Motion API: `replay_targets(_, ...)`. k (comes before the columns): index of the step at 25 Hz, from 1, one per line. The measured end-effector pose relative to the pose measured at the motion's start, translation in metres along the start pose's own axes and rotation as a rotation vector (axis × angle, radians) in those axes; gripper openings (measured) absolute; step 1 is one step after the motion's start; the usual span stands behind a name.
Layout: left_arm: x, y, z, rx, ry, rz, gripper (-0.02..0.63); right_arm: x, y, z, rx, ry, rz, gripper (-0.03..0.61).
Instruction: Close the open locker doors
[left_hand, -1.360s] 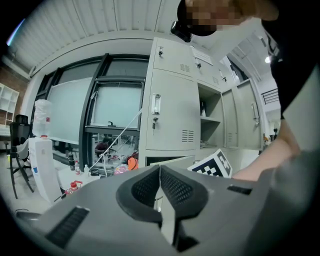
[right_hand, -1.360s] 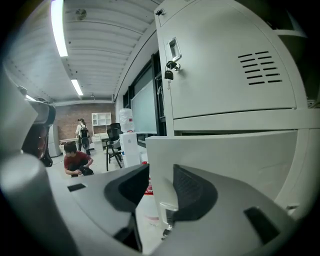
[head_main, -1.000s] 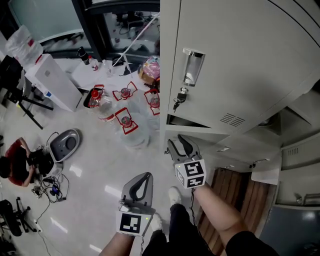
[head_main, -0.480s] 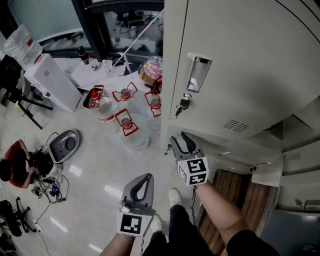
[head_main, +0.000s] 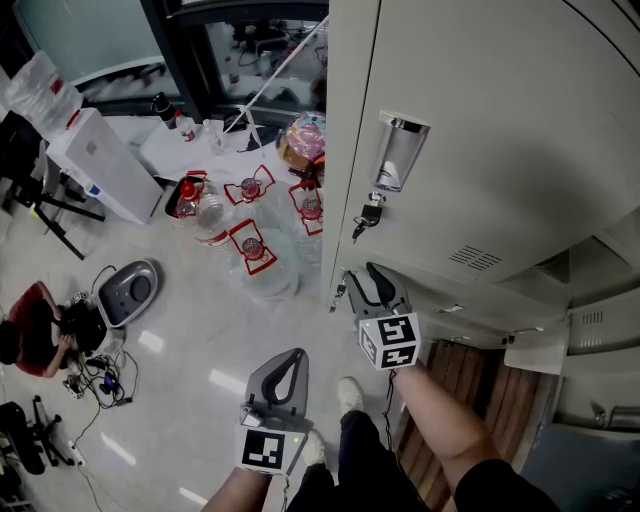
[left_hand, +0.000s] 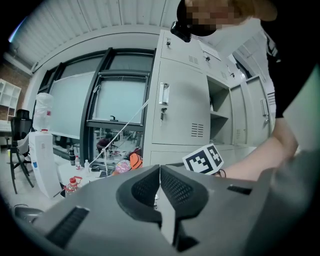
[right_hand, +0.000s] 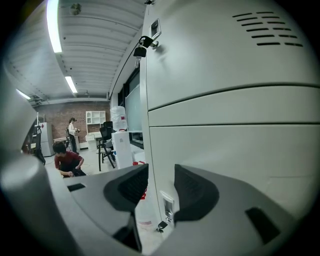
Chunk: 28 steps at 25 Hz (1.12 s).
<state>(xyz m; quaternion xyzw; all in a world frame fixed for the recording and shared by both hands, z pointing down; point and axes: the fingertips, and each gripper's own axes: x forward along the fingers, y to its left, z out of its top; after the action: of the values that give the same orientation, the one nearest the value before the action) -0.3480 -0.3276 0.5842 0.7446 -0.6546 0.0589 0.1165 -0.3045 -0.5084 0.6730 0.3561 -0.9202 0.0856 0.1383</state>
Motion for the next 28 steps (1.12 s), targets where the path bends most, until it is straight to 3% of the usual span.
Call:
replay_targets(12, -0.004, 0.003, 0.000, -0.007, 0.002, -0.003, 0.005, -0.002, 0.000, -0.003, 0.029, 0.010, -0.008, 0.152)
replay_targets(15, -0.010, 0.000, 0.003, -0.005, -0.007, -0.011, 0.005, -0.011, 0.004, -0.002, 0.032, 0.014, -0.005, 0.105)
replay_targets(18, -0.018, -0.004, 0.008, -0.002, -0.015, -0.023, 0.005, -0.024, 0.011, 0.001, 0.030, 0.022, 0.000, 0.003)
replay_targets(28, -0.064, -0.035, 0.029, 0.021, -0.061, -0.072, 0.005, -0.097, 0.033, 0.025, 0.026, -0.022, -0.023, 0.002)
